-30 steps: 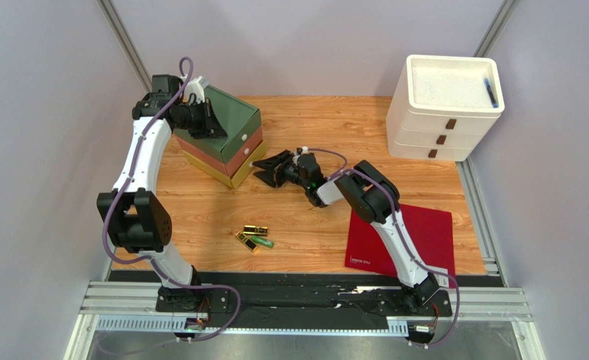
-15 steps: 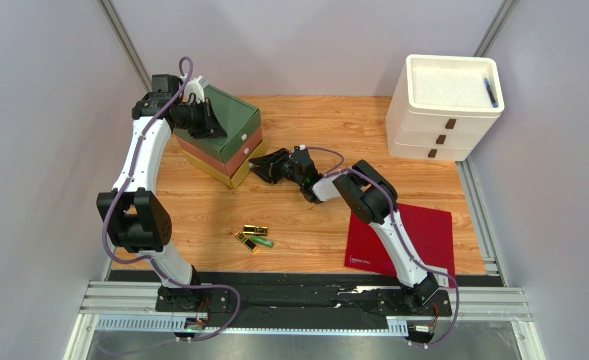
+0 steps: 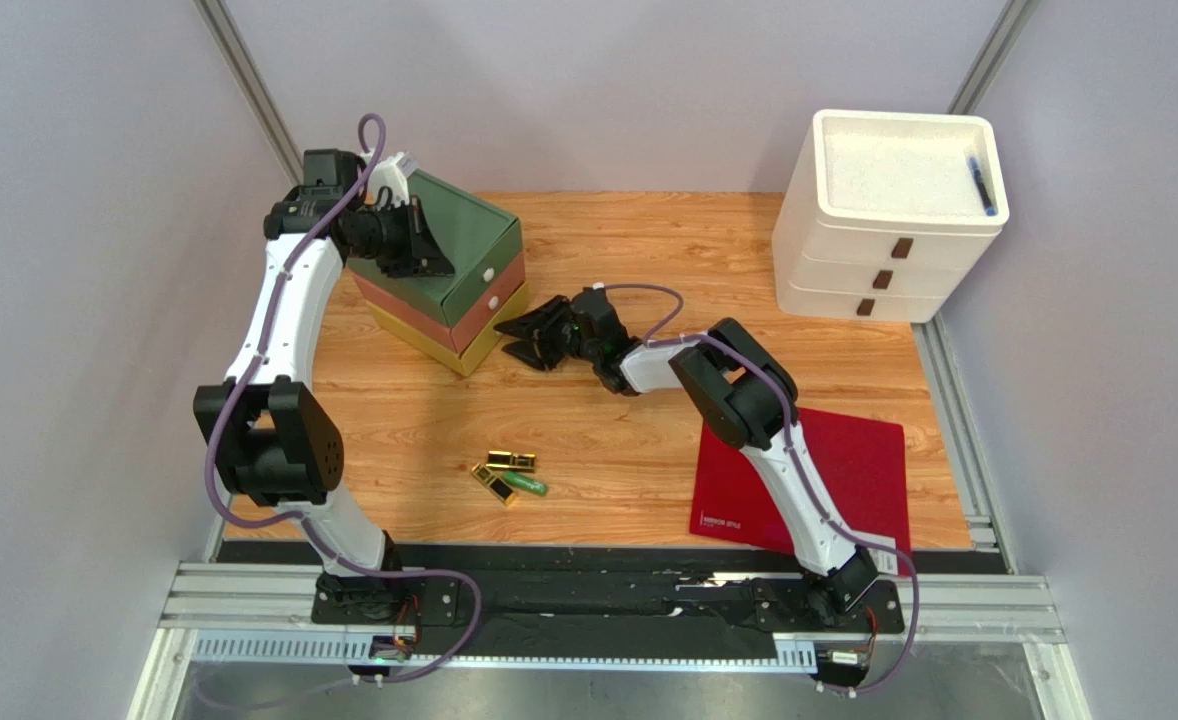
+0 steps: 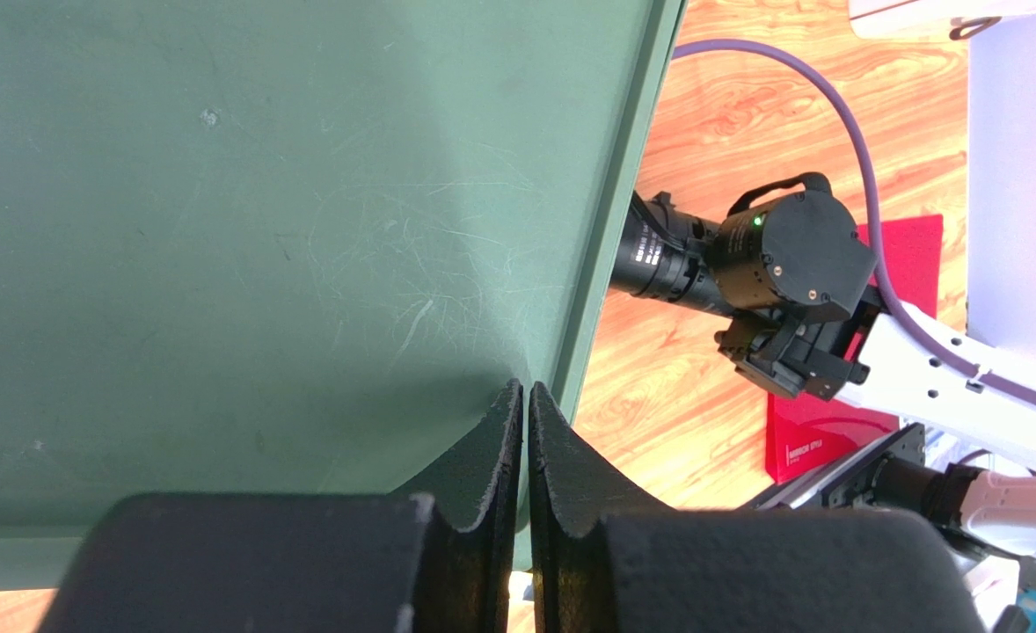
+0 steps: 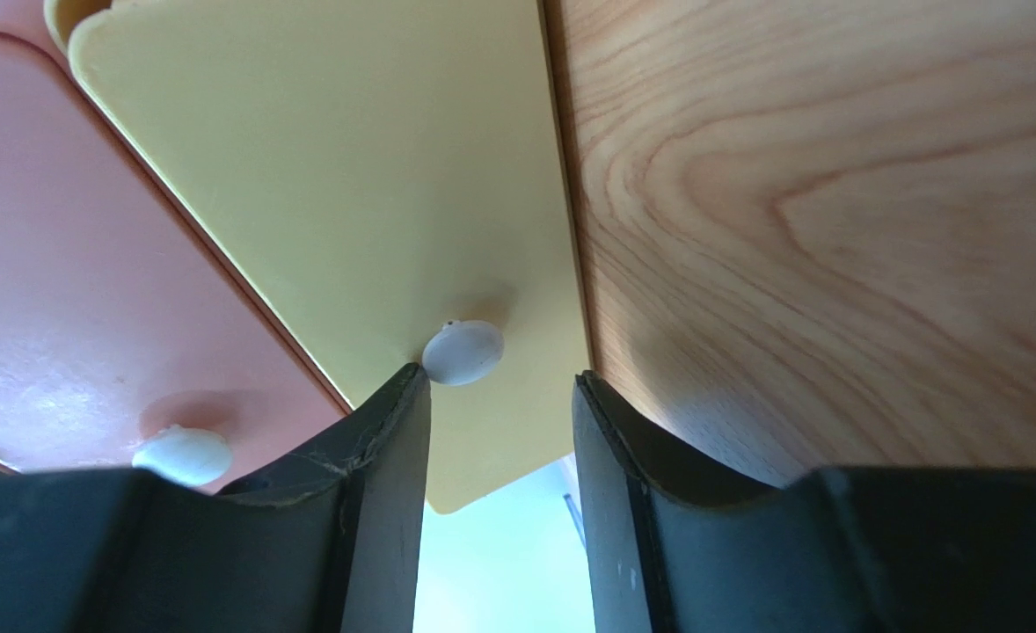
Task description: Organize the makeup
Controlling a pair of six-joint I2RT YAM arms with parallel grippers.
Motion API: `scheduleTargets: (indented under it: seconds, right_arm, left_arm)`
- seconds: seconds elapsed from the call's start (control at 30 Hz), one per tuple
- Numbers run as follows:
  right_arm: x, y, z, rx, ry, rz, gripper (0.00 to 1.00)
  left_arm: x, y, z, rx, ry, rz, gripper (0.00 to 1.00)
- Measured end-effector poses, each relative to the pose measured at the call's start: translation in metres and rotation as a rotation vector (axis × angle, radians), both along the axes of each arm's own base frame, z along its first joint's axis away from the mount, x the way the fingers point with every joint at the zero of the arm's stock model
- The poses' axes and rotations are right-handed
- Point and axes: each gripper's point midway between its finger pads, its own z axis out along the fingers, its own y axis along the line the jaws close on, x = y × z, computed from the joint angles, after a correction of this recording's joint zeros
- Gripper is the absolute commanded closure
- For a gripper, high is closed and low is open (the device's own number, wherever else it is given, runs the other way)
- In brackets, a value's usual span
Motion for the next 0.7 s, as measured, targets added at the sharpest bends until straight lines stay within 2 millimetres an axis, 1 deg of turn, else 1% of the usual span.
scheduleTargets:
  seconds: [0.23, 0.43, 0.53, 0.7]
  right_arm:
    - [-0.002, -0.006, -0.001, 0.005, -0.035, 0.007, 0.57]
    - [-0.001, -0.006, 0.002, 0.027, -0.046, 0.002, 0.62]
    - [0.0, -0.007, 0.001, 0.028, -0.039, -0.003, 0.63]
    - [-0.002, -0.012, 0.001, -0.04, -0.024, 0.002, 0.64]
  left_arm:
    - [0.0, 0.0, 0.0, -0.003, -0.002, -0.001, 0.9]
    - [0.0, 0.0, 0.0, -0.003, -0.005, 0.0, 0.9]
    - [-0.001, 0.0, 0.0, -0.003, -0.005, 0.0, 0.9]
    - [-0.001, 0.001, 0.0, -0.003, -0.004, 0.001, 0.9]
